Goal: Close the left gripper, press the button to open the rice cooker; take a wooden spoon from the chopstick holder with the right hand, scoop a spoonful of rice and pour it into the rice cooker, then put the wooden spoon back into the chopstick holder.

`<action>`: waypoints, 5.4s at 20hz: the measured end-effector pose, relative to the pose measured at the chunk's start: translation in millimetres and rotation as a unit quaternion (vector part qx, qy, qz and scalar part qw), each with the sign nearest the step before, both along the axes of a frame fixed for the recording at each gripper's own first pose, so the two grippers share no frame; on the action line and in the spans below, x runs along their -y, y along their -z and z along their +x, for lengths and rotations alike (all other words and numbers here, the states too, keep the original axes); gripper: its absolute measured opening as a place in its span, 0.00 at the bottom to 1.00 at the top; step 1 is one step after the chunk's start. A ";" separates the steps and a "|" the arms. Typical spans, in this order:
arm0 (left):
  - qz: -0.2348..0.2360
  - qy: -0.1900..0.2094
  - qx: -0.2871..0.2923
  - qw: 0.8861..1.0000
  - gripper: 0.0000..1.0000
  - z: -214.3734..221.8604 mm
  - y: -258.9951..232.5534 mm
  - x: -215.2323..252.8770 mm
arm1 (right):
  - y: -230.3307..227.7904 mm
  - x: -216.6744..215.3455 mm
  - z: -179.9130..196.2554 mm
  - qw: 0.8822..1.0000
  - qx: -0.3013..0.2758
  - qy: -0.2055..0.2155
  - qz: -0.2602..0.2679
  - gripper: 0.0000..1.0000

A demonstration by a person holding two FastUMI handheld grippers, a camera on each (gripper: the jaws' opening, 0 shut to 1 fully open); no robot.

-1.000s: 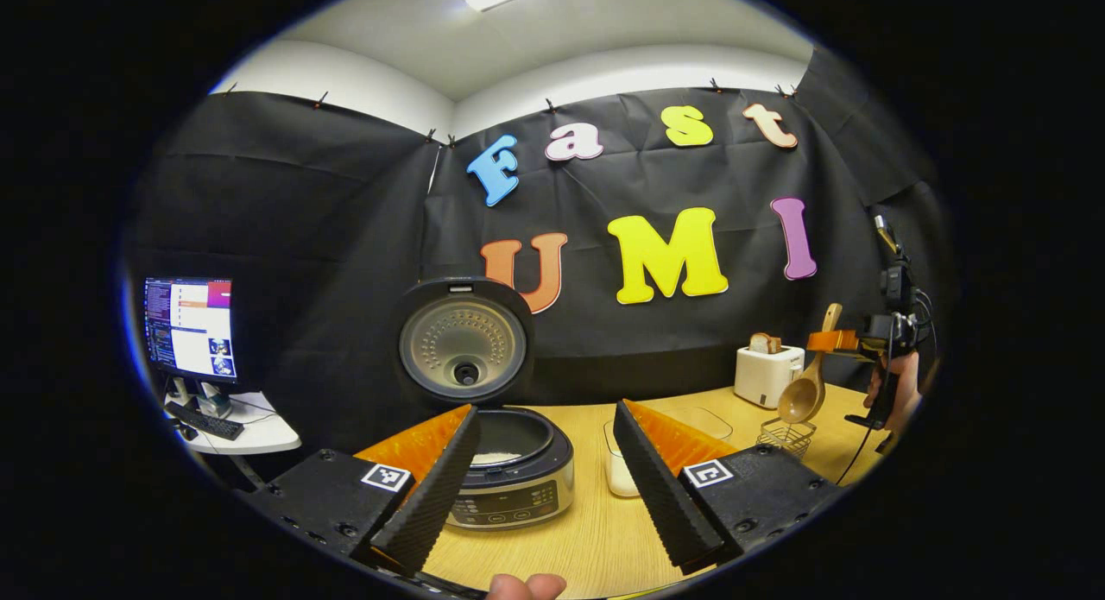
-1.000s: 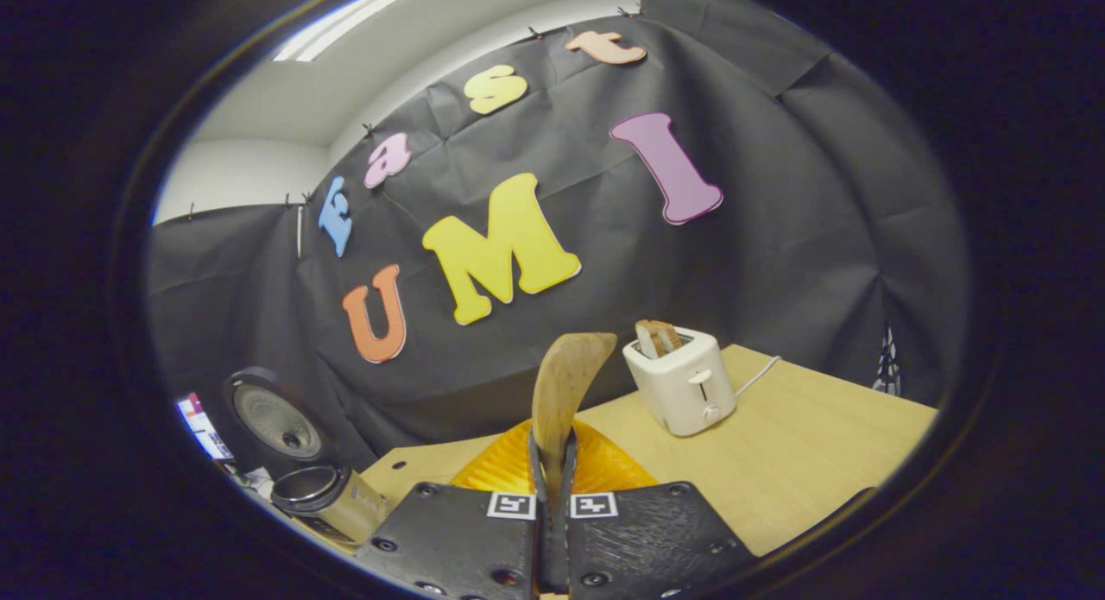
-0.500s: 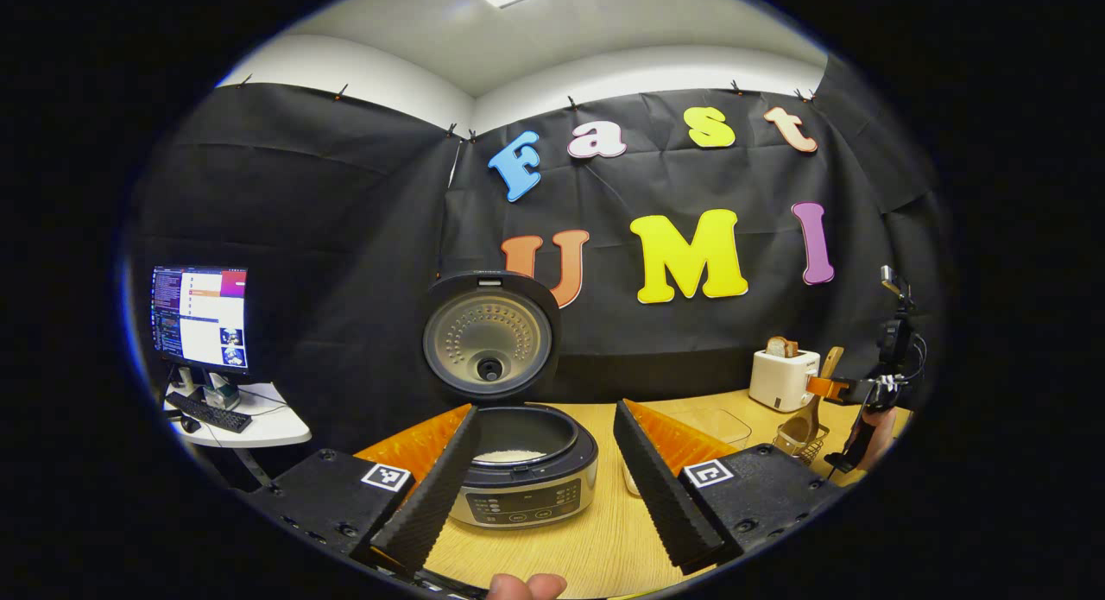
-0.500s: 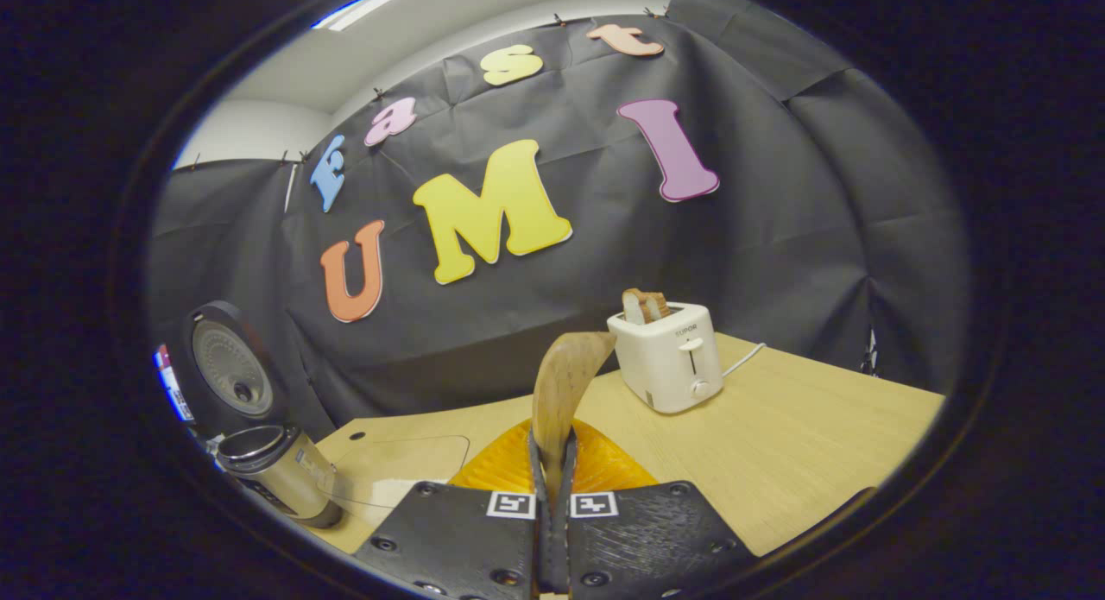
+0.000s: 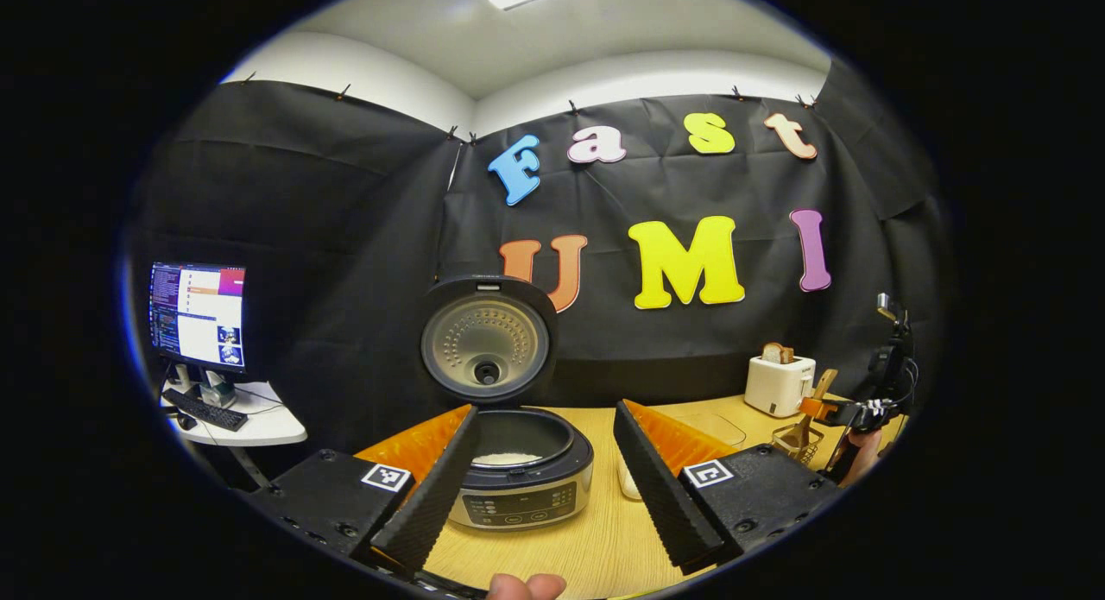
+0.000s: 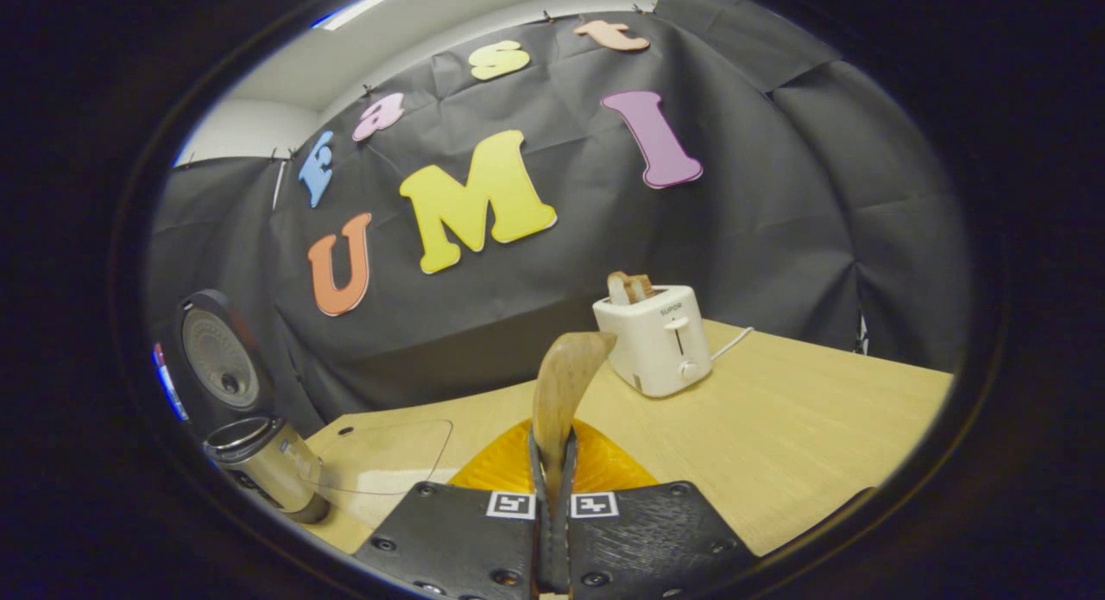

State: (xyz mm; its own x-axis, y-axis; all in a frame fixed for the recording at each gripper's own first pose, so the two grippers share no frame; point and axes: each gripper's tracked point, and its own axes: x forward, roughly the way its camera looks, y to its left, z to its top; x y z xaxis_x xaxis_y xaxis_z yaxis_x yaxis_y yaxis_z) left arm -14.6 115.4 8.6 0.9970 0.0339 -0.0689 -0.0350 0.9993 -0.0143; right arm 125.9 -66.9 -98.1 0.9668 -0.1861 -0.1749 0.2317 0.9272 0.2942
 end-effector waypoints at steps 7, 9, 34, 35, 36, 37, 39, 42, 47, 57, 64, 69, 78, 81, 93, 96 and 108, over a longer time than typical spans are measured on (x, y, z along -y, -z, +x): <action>-0.009 -0.005 0.006 1.000 0.99 -2.7 -4.1 -4.9 | -0.7 -7.5 -2.2 0.999 0.000 -0.017 -0.052 0.14; -0.010 -0.004 0.009 1.000 0.99 -2.8 -6.2 -3.8 | 1.3 -12.1 -10.1 0.998 -0.002 -0.026 -0.060 0.21; 0.013 0.009 0.034 0.999 0.99 -9.3 -22.5 19.3 | 8.8 9.5 -97.6 0.989 -0.054 -0.067 -0.119 0.95; 0.020 0.000 0.033 0.999 0.99 -8.8 -21.3 15.0 | 10.9 5.8 -104.9 0.987 -0.059 -0.076 -0.127 0.90; 0.024 -0.012 0.031 0.999 0.98 -8.3 -18.4 7.7 | 14.0 1.8 -113.4 0.985 -0.062 -0.085 -0.133 0.95; 0.025 -0.021 0.030 0.999 0.98 -9.0 -17.2 4.3 | 15.9 -2.0 -121.7 0.984 -0.063 -0.094 -0.138 0.90; 0.025 -0.032 0.031 0.999 0.99 -10.0 -16.8 2.9 | 16.1 -11.9 -136.0 0.981 -0.059 -0.120 -0.142 0.91; 0.010 -0.037 0.015 0.999 0.98 -4.8 -12.4 7.9 | 4.2 -18.5 -144.5 0.978 -0.032 -0.143 -0.152 0.96; 0.010 -0.053 -0.028 0.998 0.99 20.7 -21.0 -7.1 | 5.7 -36.8 -143.4 0.973 -0.005 -0.176 -0.148 0.97; 0.018 -0.047 -0.050 0.998 1.00 113.2 -95.5 -21.6 | 3.8 -26.8 -135.3 0.973 0.012 -0.183 -0.139 0.96; 0.041 -0.095 -0.094 0.990 0.99 190.1 -118.6 -63.7 | 14.9 -23.2 -141.1 0.974 0.005 -0.182 -0.137 0.97; 0.013 -0.129 -0.121 0.984 0.98 234.8 -117.1 -96.7 | 31.8 -20.3 -150.5 0.975 -0.017 -0.179 -0.133 0.97; -0.014 -0.140 -0.183 0.973 0.98 268.6 -78.4 -114.2 | 42.3 -8.6 -150.4 0.980 -0.035 -0.156 -0.116 0.92; -0.009 -0.138 -0.188 0.972 0.99 268.3 -74.2 -113.2 | 38.4 -11.9 -149.9 0.979 -0.028 -0.158 -0.124 0.96; -0.013 -0.121 -0.204 0.971 0.99 198.8 -51.3 -81.3 | 25.3 -28.1 -161.7 0.975 -0.012 -0.173 -0.142 0.91; -0.021 -0.110 -0.217 0.970 0.98 170.7 -32.5 -68.8 | 18.4 -31.8 -166.9 0.974 -0.005 -0.178 -0.142 0.92; -0.039 -0.100 -0.238 0.965 0.99 99.9 51.0 -39.6 | 6.9 -24.3 -181.1 0.974 0.008 -0.162 -0.158 0.95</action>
